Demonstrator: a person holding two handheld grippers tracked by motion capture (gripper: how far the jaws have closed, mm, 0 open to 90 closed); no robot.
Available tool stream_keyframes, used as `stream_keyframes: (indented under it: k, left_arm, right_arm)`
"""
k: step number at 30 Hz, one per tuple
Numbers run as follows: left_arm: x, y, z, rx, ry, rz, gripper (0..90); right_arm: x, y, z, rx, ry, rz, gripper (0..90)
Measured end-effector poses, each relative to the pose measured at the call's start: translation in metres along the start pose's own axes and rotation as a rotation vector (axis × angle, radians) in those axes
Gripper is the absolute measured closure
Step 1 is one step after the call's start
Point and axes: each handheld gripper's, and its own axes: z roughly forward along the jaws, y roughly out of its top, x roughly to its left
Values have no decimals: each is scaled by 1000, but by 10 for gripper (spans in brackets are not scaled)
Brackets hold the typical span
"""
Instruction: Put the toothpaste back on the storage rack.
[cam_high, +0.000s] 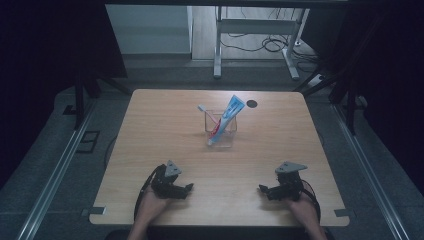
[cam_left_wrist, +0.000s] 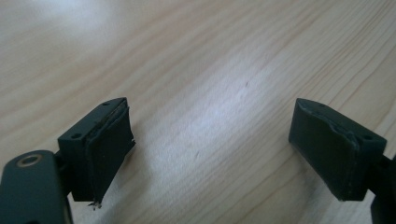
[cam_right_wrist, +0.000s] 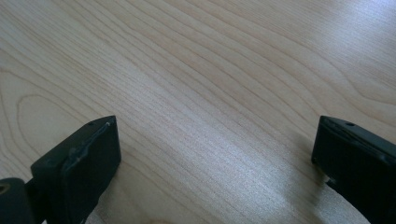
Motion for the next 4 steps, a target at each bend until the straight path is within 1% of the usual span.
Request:
stream_keyframes:
  k: [1, 2, 4]
  left_arm:
    - [0, 0, 0, 2, -1, -3, 135]
    - [0, 0, 0, 3, -4, -14, 134]
    - [1, 0, 0, 3, 1, -20, 134]
  right_arm:
    - [0, 0, 0, 0, 1, 1, 8]
    - [0, 0, 0, 0, 1, 0, 8]
    - [0, 0, 0, 0, 0, 0, 8]
